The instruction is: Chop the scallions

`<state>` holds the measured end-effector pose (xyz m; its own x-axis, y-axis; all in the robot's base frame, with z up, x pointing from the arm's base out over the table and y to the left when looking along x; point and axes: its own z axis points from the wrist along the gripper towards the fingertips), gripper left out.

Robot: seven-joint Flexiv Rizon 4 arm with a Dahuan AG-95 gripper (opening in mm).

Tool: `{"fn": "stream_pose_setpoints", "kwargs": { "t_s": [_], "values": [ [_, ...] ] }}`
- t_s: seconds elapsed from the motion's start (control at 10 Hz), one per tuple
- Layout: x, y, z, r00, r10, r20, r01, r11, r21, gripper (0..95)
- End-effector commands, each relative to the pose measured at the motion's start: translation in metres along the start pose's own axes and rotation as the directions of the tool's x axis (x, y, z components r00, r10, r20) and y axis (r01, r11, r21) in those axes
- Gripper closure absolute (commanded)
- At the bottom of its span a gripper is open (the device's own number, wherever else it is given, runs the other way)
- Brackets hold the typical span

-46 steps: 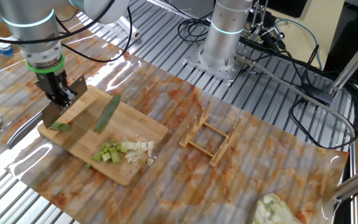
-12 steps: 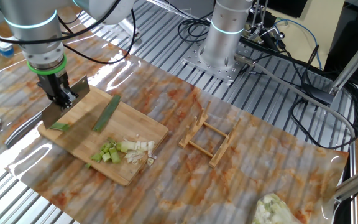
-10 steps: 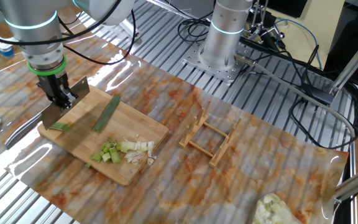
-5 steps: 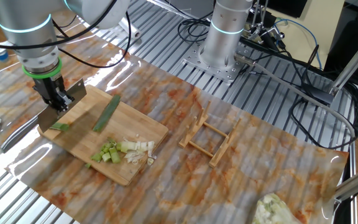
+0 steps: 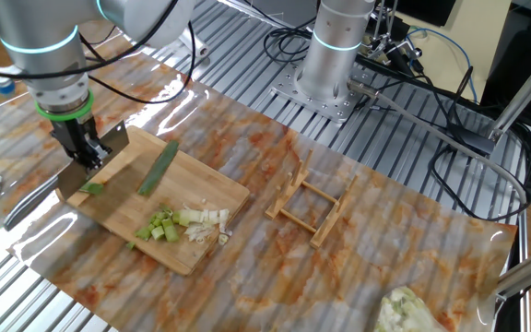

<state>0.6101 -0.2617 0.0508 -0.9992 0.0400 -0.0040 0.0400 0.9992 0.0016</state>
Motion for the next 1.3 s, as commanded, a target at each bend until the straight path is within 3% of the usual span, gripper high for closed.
{"fn": "stream_pose_setpoints", "kwargs": {
  "t_s": [0.1, 0.2, 0.3, 0.5, 0.6, 0.7, 1.1, 1.3],
  "values": [
    [-0.004, 0.005, 0.016, 1.000, 0.001, 0.006, -0.001, 1.000, -0.015, 95.0],
    [-0.006, 0.008, 0.029, 1.000, 0.002, 0.018, -0.002, 1.000, -0.022, 95.0],
    [-0.007, 0.009, 0.033, 1.000, 0.001, 0.018, -0.001, 1.000, -0.020, 95.0],
    [-0.006, 0.005, 0.014, 1.000, -0.009, -0.019, 0.009, 1.000, 0.003, 95.0],
    [-0.003, 0.001, -0.002, 1.000, -0.009, -0.029, 0.009, 1.000, 0.009, 95.0],
    [0.000, 0.000, -0.009, 1.000, -0.004, -0.028, 0.004, 1.000, 0.005, 95.0],
    [0.001, -0.003, -0.016, 1.000, -0.010, -0.016, 0.010, 1.000, 0.009, 95.0],
    [-0.001, -0.012, -0.013, 0.999, -0.032, -0.014, 0.032, 0.999, 0.006, 95.0]
  ]
}}
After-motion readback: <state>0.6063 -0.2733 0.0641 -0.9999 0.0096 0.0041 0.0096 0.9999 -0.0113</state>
